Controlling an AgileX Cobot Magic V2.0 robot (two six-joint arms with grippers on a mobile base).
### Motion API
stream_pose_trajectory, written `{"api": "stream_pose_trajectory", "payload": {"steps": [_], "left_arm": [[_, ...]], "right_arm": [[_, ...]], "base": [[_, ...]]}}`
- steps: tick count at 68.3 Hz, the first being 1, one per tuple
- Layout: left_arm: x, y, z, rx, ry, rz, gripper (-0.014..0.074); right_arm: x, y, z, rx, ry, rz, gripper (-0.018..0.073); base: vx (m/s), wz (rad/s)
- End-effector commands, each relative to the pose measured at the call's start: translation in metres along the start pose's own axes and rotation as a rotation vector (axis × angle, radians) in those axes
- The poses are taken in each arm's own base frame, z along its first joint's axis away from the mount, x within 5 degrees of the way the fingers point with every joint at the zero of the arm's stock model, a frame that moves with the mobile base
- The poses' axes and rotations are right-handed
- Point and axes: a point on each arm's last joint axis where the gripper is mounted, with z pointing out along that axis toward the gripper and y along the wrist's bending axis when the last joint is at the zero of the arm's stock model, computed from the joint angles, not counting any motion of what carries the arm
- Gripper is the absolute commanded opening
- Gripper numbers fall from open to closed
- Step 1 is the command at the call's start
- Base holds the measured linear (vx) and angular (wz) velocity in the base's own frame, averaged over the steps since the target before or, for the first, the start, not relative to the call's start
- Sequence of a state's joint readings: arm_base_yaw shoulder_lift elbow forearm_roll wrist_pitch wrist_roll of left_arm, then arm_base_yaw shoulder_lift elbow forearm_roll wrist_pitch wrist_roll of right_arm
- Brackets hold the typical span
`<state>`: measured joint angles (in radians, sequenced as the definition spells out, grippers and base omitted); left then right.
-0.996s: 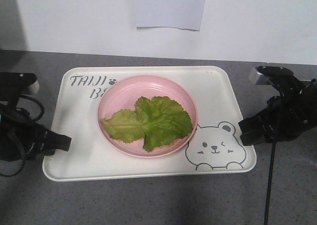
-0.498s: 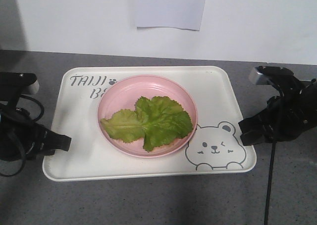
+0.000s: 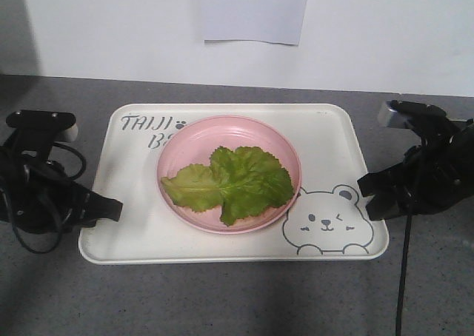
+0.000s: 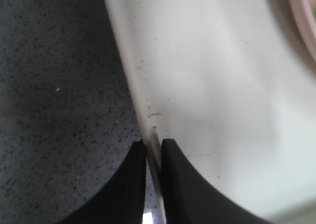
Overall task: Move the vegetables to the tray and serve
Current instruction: 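Lower the tray onto the counter and open both grippers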
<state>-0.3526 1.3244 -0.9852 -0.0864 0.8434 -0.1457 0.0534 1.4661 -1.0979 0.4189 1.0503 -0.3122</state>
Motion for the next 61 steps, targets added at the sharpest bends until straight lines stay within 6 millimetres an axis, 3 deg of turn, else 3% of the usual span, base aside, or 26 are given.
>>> {"api": "stream_pose_trajectory", "payload": {"steps": [1,38,51,61], "left_arm": [[-0.019,-0.01,-0.002,0.062,-0.147,0.003,-0.0006],[-0.03,-0.005,0.059,0.003,-0.089,0.056,-0.0006],[-0.028,-0.004,0.07,-0.006,-0.043,0.055,0.0001],[-0.028,-0.004,0.07,-0.006,-0.046,0.056,0.0056]], "right_arm": [[-0.005,0.012,-0.01,-0.042,-0.048,0.016,-0.0004],[-0.012,-0.01,0.045,-0.039,0.134,0.137,-0.0003],[-0.012,-0.013,0.051,-0.035,0.156,0.144,0.0008],[-0.011,-0.014,0.051,-0.018,0.162,0.138,0.0051]], "base": [[0.0,0.0],[0.0,0.0],[0.0,0.0],[0.0,0.0]]}}
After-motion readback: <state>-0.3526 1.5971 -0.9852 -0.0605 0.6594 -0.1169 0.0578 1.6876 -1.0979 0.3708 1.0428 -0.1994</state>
